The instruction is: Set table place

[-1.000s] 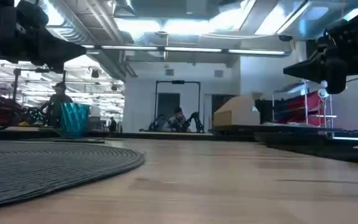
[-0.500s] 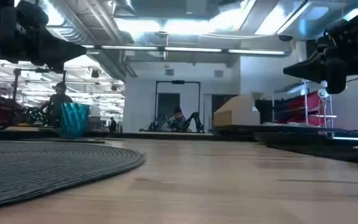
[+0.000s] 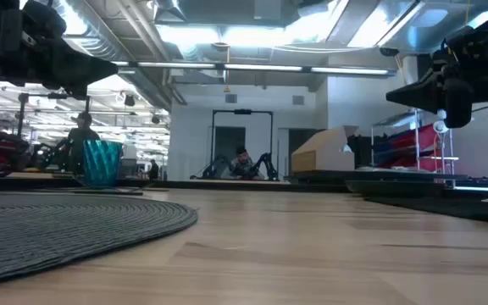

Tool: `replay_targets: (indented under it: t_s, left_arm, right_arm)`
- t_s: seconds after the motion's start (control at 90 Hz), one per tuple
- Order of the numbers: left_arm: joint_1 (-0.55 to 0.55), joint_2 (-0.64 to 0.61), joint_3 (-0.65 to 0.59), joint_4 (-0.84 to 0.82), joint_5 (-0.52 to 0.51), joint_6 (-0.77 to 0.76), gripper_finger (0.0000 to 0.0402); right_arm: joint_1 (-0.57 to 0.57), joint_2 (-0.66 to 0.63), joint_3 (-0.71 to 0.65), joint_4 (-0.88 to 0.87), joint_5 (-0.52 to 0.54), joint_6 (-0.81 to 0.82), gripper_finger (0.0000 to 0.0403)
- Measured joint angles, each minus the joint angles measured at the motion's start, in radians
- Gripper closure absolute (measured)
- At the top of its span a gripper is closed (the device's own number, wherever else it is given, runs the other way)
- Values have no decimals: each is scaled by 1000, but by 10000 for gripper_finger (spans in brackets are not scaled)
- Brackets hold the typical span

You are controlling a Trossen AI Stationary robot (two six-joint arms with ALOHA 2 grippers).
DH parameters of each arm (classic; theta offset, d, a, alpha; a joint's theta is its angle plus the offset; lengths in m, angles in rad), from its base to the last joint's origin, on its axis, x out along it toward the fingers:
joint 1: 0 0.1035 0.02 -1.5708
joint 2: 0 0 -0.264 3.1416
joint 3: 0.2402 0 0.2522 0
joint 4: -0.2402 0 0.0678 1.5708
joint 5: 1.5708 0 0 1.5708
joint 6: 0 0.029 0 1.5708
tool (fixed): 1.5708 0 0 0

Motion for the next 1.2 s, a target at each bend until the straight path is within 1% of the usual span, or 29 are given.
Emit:
replay_targets:
  t_s: [0.3, 0.422, 0.878, 0.933, 1.044, 1.2]
  left_arm:
    - [0, 0, 0, 0, -1, -2, 402]
    - [15, 0, 0, 13, -85, -45, 402]
    - [21, 0, 0, 12, -86, -36, 402]
    - [21, 0, 0, 12, -86, -66, 402]
    - [24, 0, 0, 13, -86, -215, 402]
    - [26, 1, 0, 12, -86, -198, 402]
  right_arm:
    - [0, 0, 0, 0, 0, 0, 403]
    - [0, 0, 0, 0, 0, 0, 403]
    - [0, 0, 0, 0, 0, 0, 403]
    - [0, 0, 0, 0, 0, 0, 403]
    - [0, 0, 0, 0, 0, 0, 403]
    - [0, 0, 0, 0, 0, 0, 403]
